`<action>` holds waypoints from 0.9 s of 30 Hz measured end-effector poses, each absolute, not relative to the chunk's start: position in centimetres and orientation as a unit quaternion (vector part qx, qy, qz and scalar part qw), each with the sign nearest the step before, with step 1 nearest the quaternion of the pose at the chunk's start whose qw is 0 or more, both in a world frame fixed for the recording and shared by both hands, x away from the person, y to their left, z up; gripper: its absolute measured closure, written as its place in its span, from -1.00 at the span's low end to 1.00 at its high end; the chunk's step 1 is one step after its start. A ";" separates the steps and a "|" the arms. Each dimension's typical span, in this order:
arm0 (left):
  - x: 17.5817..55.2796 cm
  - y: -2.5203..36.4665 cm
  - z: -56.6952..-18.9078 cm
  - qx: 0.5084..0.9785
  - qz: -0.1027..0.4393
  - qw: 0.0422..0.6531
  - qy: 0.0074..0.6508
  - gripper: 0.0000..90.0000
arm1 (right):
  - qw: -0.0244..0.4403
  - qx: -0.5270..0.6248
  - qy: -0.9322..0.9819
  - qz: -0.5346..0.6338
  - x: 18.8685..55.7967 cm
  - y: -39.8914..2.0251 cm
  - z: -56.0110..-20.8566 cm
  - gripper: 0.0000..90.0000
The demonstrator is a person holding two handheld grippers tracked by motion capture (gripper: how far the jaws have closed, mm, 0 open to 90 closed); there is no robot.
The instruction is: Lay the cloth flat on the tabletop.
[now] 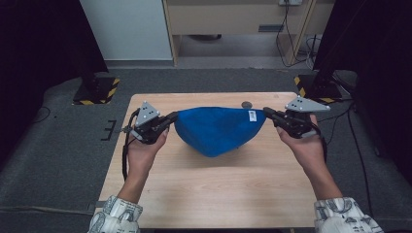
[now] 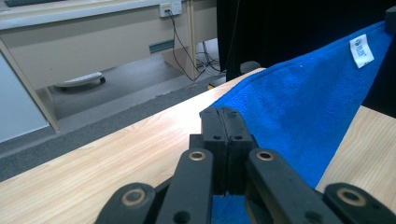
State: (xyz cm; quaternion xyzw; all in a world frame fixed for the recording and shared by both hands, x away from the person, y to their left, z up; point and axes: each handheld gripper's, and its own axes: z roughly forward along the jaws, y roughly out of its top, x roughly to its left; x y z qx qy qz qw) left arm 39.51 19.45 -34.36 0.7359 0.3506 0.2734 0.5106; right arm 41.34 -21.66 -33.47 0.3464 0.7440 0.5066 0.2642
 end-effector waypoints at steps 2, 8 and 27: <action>39.4 19.3 -34.2 0.735 0.274 0.513 0.349 0.99 | 0.264 0.346 0.745 0.506 41.2 -21.7 -33.4 1.00; 38.3 19.7 -33.6 0.732 0.278 0.521 0.340 0.99 | 0.266 0.337 0.739 0.518 40.1 -21.9 -32.6 1.00; 31.1 19.7 -31.2 0.728 0.273 0.561 0.283 0.99 | 0.272 0.301 0.721 0.562 32.7 -23.7 -30.3 1.00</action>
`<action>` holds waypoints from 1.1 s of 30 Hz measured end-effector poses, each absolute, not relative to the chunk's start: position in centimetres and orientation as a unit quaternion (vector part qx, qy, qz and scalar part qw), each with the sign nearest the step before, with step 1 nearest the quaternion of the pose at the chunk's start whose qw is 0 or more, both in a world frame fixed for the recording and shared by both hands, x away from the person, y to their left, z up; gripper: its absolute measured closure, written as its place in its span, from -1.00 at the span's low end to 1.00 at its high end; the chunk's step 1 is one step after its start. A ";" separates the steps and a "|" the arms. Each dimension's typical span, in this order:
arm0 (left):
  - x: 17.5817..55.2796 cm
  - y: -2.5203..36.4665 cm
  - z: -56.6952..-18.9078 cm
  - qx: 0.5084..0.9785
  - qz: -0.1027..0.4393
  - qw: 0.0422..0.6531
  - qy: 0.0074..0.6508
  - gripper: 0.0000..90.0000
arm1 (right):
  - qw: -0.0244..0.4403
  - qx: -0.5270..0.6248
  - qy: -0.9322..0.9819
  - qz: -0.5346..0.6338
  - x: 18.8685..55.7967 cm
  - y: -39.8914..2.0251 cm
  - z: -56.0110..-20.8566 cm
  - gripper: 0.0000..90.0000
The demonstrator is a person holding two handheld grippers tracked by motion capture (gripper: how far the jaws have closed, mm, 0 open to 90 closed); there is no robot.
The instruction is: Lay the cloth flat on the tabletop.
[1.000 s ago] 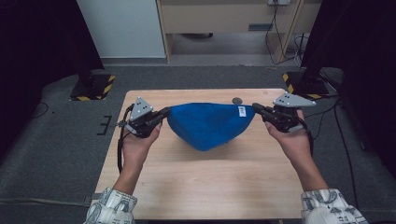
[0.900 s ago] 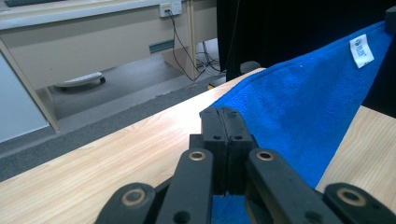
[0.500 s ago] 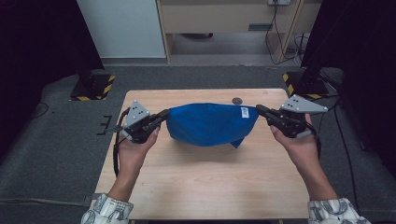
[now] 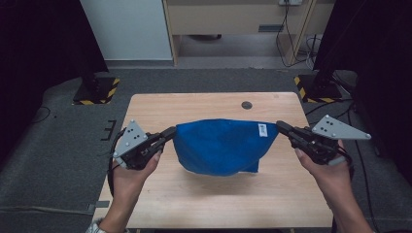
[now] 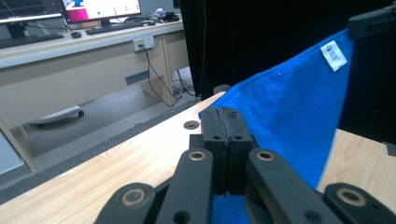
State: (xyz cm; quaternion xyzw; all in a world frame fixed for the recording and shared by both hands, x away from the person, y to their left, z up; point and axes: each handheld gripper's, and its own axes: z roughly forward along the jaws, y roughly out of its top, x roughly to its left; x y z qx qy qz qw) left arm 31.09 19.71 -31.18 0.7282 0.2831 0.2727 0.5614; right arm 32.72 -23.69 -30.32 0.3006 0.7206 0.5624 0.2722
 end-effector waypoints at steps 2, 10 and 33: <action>31.1 19.6 -31.2 0.732 0.271 0.557 0.283 0.99 | 0.265 0.303 0.720 0.566 32.3 -23.8 -30.1 1.00; 35.5 19.2 -34.0 0.739 0.258 0.537 0.315 0.99 | 0.260 0.329 0.748 0.514 36.3 -23.1 -33.1 1.00; 42.0 18.8 -39.4 0.742 0.248 0.500 0.372 0.99 | 0.236 0.372 0.756 0.484 44.4 -21.6 -38.5 1.00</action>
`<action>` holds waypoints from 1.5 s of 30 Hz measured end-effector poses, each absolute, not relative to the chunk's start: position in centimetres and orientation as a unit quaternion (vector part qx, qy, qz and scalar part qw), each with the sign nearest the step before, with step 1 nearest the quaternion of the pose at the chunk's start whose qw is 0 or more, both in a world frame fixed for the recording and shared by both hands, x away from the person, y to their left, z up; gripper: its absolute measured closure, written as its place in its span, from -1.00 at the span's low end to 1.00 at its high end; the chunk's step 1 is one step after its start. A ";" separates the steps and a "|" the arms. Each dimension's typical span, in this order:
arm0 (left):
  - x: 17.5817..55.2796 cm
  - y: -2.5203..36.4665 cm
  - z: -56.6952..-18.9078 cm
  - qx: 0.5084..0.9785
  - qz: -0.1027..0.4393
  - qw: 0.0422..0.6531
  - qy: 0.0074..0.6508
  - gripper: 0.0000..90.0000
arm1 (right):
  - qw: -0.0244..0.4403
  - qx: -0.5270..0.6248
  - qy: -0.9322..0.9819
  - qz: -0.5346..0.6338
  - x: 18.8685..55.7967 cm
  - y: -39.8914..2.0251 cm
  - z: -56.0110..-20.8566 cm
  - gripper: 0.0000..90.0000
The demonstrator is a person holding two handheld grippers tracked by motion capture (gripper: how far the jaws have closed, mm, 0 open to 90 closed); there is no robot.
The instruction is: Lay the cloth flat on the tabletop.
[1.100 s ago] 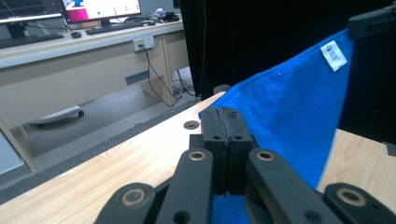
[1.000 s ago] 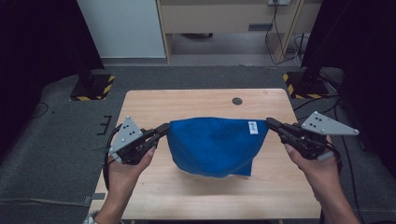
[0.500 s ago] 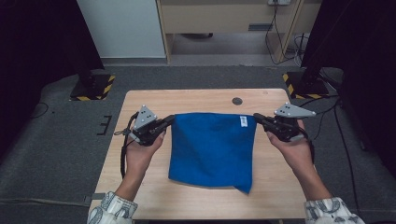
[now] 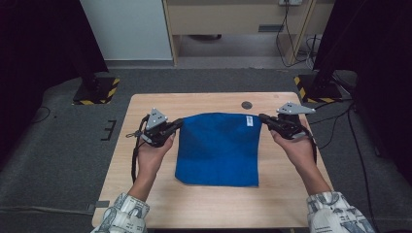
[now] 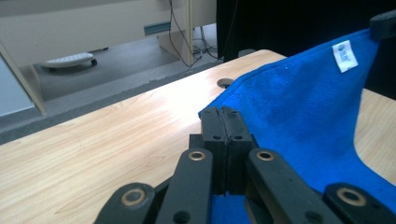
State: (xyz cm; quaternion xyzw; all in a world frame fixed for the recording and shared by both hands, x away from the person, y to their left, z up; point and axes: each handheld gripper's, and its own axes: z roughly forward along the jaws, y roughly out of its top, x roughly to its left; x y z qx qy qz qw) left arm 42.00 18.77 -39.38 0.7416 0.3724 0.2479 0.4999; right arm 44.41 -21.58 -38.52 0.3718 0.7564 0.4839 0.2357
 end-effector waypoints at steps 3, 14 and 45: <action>42.6 18.8 -39.8 0.744 0.250 0.493 0.376 0.99 | 0.237 0.373 0.758 0.480 45.1 -21.3 -38.8 1.00; 44.9 19.0 -40.9 0.746 0.256 0.468 0.399 0.99 | 0.241 0.394 0.764 0.452 48.4 -20.6 -40.5 1.00; 49.5 19.8 -44.1 0.754 0.248 0.427 0.433 0.99 | 0.230 0.430 0.779 0.395 53.0 -18.3 -43.8 1.00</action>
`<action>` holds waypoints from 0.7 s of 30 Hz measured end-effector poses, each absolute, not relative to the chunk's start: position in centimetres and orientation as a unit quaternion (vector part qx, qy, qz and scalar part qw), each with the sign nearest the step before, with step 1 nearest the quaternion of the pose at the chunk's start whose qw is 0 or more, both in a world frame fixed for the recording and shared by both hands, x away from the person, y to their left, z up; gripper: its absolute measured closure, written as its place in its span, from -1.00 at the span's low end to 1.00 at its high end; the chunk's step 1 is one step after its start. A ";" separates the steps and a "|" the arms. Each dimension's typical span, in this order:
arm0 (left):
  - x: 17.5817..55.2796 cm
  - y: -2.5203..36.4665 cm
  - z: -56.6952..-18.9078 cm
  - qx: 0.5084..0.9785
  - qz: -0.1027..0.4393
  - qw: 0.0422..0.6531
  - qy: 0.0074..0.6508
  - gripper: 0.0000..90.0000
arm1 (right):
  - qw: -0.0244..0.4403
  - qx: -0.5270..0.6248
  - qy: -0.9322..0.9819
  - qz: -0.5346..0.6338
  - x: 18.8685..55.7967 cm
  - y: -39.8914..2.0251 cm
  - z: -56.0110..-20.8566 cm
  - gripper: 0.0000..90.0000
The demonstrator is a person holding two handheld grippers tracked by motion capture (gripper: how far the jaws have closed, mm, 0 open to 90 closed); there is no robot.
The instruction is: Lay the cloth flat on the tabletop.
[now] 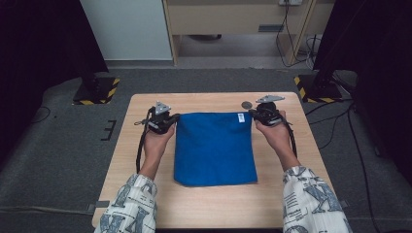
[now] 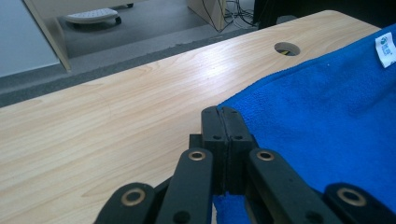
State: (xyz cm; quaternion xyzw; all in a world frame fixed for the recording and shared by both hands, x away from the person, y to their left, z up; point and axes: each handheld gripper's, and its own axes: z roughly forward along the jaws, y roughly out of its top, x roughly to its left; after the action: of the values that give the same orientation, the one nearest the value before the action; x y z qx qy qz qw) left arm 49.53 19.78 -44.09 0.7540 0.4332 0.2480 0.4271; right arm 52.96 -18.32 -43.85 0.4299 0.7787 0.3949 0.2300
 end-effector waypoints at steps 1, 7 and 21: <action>49.7 19.8 -44.1 0.753 0.248 0.426 0.436 0.99 | 0.227 0.433 0.778 0.395 53.1 -18.3 -44.0 1.00; 50.7 20.0 -44.6 0.755 0.247 0.417 0.442 0.99 | 0.220 0.445 0.774 0.393 53.8 -18.0 -44.9 0.99; 51.9 20.8 -45.6 0.725 0.249 0.417 0.488 0.48 | 0.243 0.469 0.757 0.384 54.8 -17.7 -46.1 0.57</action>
State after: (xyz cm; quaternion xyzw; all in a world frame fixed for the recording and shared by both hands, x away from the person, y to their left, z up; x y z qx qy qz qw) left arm 51.86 20.77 -45.60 0.7251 0.4881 0.2486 0.4173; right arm 54.82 -17.68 -46.07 0.4691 0.7574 0.3838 0.2429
